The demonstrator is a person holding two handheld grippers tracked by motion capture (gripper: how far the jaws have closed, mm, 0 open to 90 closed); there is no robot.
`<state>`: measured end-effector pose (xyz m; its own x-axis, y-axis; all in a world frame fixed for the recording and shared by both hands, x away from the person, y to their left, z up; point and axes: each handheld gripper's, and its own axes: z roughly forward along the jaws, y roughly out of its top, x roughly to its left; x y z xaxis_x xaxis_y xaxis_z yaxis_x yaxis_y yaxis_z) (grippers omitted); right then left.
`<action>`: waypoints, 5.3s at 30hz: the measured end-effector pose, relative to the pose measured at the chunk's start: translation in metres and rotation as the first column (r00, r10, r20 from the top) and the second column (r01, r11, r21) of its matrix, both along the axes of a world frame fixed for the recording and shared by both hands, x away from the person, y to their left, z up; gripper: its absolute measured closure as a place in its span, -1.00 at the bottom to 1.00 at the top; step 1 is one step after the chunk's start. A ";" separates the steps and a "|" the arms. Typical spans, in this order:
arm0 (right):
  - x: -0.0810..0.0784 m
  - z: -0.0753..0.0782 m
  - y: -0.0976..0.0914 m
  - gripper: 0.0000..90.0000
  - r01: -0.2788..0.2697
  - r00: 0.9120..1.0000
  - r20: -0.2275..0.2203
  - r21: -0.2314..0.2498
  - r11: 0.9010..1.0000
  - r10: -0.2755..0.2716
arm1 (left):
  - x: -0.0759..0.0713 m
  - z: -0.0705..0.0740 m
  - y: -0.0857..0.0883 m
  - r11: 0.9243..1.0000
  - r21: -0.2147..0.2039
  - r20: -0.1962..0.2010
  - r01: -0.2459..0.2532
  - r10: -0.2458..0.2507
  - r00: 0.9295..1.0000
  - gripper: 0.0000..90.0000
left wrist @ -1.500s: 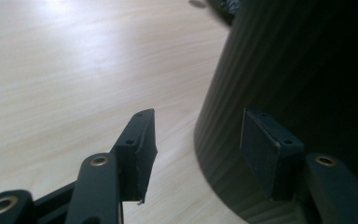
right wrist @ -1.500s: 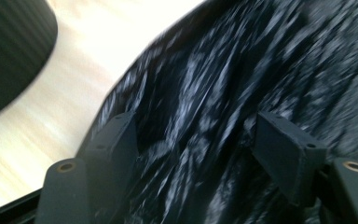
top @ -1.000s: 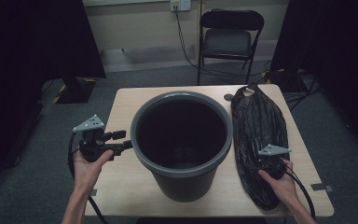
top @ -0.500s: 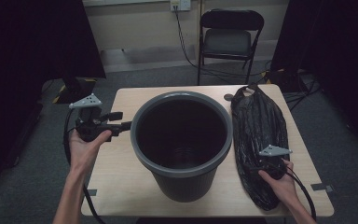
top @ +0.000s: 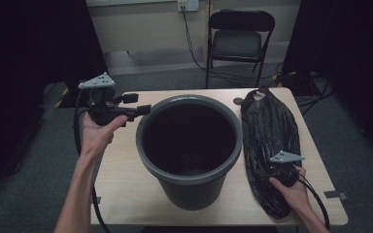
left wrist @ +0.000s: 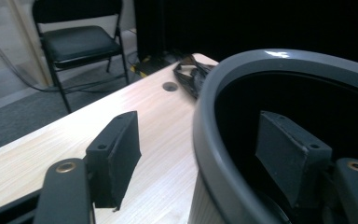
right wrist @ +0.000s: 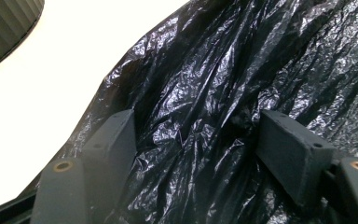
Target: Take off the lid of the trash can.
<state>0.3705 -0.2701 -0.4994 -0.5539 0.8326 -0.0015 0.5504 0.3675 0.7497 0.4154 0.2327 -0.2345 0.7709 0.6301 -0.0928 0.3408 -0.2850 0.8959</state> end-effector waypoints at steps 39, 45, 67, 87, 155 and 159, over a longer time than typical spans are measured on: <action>0.002 0.000 0.000 -0.37 0.003 1.000 0.002 0.000 1.000 -0.003 | 0.050 0.012 -0.071 0.952 0.284 -0.164 0.117 -0.072 0.984 0.68; 0.002 0.000 0.000 -0.37 0.005 1.000 0.001 0.000 1.000 -0.005 | 0.049 0.005 -0.059 0.981 0.154 -0.170 0.119 -0.092 0.981 0.70; 0.003 0.000 0.001 -0.38 0.008 1.000 0.002 0.000 1.000 -0.008 | 0.038 0.010 -0.034 0.988 -0.047 -0.171 0.147 -0.153 0.973 0.75; 0.003 0.000 0.001 -0.38 0.014 1.000 0.001 -0.001 1.000 -0.014 | 0.040 0.010 -0.023 0.990 -0.132 -0.170 0.045 -0.067 0.983 0.74; 0.003 0.000 0.002 -0.38 0.034 0.999 0.001 -0.004 0.999 -0.034 | 0.160 -0.074 0.018 0.731 0.147 -0.279 -0.667 0.677 0.681 0.74; 0.003 0.000 0.002 -0.38 0.035 0.999 0.001 -0.004 0.999 -0.035 | 0.155 -0.100 0.028 0.730 0.172 -0.299 -0.662 0.679 0.671 0.74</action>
<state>0.3739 -0.2680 -0.4993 -0.5245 0.8514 -0.0049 0.5624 0.3508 0.7488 0.5706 0.2610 -0.3348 0.0692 0.9754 -0.2092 0.7169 0.0973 0.6904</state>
